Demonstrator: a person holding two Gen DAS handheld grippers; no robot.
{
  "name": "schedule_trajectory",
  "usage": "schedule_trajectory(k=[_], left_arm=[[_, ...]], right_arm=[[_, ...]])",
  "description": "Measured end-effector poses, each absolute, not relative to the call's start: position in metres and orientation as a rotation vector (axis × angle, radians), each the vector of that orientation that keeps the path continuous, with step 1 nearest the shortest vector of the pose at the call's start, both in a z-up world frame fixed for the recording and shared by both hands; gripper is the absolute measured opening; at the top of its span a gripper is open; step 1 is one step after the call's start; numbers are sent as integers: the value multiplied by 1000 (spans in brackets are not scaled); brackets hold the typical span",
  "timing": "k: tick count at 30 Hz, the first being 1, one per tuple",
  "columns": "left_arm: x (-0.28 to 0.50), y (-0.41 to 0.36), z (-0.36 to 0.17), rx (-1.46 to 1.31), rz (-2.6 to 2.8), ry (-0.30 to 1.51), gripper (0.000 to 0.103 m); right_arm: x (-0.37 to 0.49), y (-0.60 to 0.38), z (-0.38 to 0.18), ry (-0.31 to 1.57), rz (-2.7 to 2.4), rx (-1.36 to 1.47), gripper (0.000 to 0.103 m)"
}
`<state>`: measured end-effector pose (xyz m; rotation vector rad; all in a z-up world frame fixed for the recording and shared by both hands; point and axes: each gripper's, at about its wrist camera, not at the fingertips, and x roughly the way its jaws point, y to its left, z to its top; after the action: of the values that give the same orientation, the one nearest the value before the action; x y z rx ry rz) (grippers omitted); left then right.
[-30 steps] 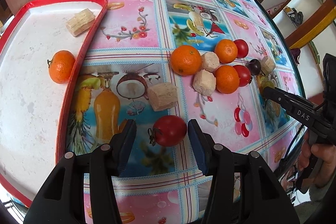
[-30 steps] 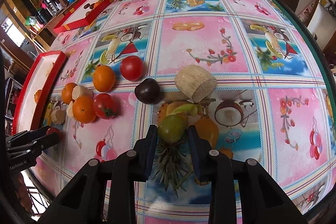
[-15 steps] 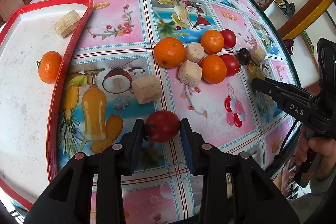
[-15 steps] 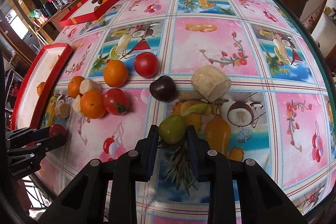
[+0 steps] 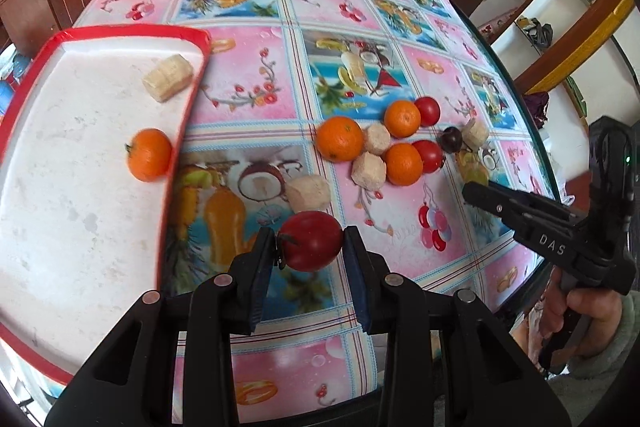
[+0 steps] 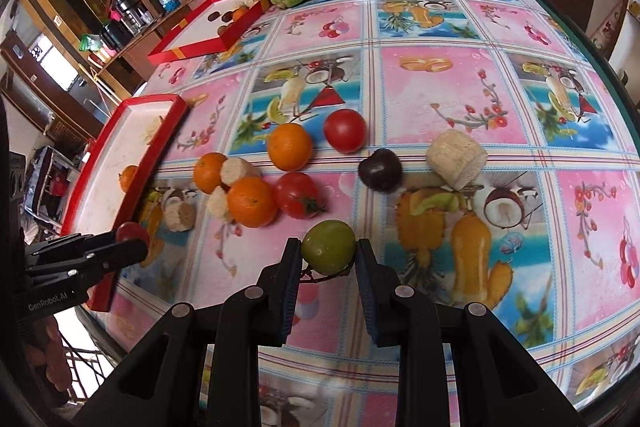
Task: Organize fruits
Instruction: 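Grasp a red tomato with the left tool while the right tool grasps the lime, then carry tomato and lime into the large red tray and release both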
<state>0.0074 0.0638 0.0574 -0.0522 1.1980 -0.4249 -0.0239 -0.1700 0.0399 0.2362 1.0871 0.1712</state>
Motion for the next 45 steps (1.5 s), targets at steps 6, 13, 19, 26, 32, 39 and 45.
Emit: schedule_trajectory(k=[6, 13, 19, 26, 32, 39, 45], left_arm=[[14, 96, 68, -87, -373, 1169, 32], [14, 140, 66, -126, -293, 1164, 32], [15, 169, 59, -160, -247, 1173, 32], [13, 190, 56, -183, -220, 1172, 32], [18, 197, 48, -180, -217, 1179, 32], [25, 191, 41, -166, -254, 1196, 32], [28, 189, 37, -144, -283, 1212, 32]], right_arm=[[-26, -150, 47, 1081, 203, 236, 28], [-21, -113, 61, 1057, 276, 168, 28], [-9, -76, 71, 1049, 352, 126, 28], [14, -32, 87, 1038, 444, 109, 28], [49, 9, 95, 1035, 512, 97, 27], [92, 54, 69, 1141, 548, 99, 27], [117, 66, 38, 1235, 532, 177, 27]])
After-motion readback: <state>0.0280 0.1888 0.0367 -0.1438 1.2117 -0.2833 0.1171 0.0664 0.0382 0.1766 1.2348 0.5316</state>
